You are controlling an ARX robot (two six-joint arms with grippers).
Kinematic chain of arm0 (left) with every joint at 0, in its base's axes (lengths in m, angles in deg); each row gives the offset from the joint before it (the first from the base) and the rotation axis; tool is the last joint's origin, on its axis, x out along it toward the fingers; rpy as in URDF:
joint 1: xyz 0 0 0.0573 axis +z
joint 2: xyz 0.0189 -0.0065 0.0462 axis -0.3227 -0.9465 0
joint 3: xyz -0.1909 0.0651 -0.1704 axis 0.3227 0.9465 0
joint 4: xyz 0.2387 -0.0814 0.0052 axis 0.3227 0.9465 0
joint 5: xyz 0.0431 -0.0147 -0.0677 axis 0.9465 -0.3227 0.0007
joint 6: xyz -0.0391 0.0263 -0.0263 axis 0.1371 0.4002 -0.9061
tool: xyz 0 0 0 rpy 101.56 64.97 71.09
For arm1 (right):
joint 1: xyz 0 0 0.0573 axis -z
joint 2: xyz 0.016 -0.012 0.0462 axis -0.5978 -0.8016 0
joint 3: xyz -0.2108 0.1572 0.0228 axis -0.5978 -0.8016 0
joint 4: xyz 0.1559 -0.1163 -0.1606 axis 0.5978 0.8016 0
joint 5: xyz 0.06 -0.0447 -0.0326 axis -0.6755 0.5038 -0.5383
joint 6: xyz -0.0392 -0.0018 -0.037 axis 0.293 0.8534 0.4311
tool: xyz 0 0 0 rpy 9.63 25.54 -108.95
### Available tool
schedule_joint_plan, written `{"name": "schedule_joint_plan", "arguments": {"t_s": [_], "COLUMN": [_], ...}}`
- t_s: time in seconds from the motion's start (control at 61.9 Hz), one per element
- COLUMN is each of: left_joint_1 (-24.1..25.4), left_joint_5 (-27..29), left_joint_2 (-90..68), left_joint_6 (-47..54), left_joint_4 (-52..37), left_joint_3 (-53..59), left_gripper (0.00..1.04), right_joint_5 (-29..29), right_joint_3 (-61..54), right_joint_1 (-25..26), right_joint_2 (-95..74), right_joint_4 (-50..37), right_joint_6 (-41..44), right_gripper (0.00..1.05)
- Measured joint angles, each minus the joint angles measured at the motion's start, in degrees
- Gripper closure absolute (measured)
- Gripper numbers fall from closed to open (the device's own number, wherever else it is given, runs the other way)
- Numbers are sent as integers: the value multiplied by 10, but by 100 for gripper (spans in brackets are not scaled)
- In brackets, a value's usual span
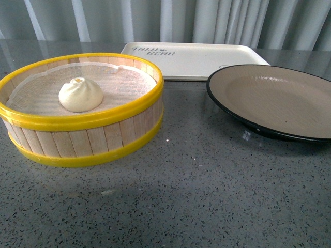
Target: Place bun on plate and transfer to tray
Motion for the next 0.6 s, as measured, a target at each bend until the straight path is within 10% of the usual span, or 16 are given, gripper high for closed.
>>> {"name": "schedule_joint_plan", "arguments": {"t_s": [0.598], "left_joint_1": [-111], "left_joint_5": [-33], "left_joint_2": [-477], "left_joint_6": [54], "left_joint_4": [40], "left_joint_3": [-357], "left_gripper": [7], "right_joint_5": [0], "right_joint_3": [0], "right_joint_1": [0], "right_joint_2": [0], "right_joint_4": [0], "right_joint_6": [0], "right_gripper": [9]}}
